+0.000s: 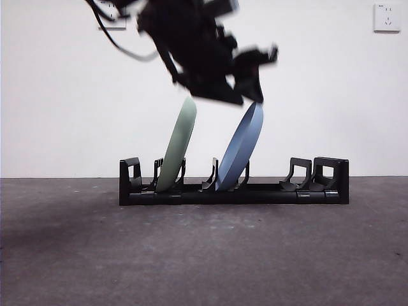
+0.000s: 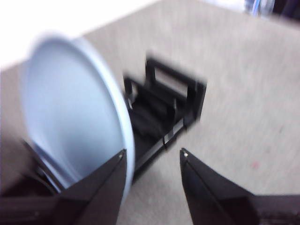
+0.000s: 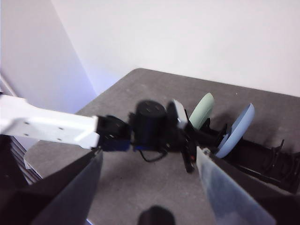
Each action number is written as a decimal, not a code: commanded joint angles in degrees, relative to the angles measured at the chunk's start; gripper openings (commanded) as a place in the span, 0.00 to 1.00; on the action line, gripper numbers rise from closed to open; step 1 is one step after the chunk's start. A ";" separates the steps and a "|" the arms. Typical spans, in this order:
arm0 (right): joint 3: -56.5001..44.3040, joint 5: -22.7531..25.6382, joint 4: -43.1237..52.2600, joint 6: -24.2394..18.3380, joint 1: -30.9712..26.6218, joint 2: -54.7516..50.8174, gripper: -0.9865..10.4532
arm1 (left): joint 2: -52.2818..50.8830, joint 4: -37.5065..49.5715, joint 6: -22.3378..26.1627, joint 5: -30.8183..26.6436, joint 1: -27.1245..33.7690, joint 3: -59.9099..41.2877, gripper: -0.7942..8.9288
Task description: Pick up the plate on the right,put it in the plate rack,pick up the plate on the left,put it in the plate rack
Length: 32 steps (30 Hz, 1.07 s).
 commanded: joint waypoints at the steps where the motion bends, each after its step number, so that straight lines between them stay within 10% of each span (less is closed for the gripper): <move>1: -1.79 -0.07 -1.18 -0.44 0.02 0.13 0.39 | -3.48 -4.44 0.48 0.09 -0.24 0.07 0.28; 16: -19.89 5.22 -1.18 -2.82 0.02 0.13 0.39 | -32.26 -45.00 -1.95 9.31 -2.64 0.07 0.27; 29: -30.80 4.98 2.99 -3.41 0.02 0.50 0.32 | -50.12 -54.05 -2.14 9.22 -2.75 0.07 0.27; 32: -30.80 4.98 2.99 -3.43 0.02 0.48 0.22 | -50.05 -53.81 -2.08 9.25 -2.75 0.07 0.06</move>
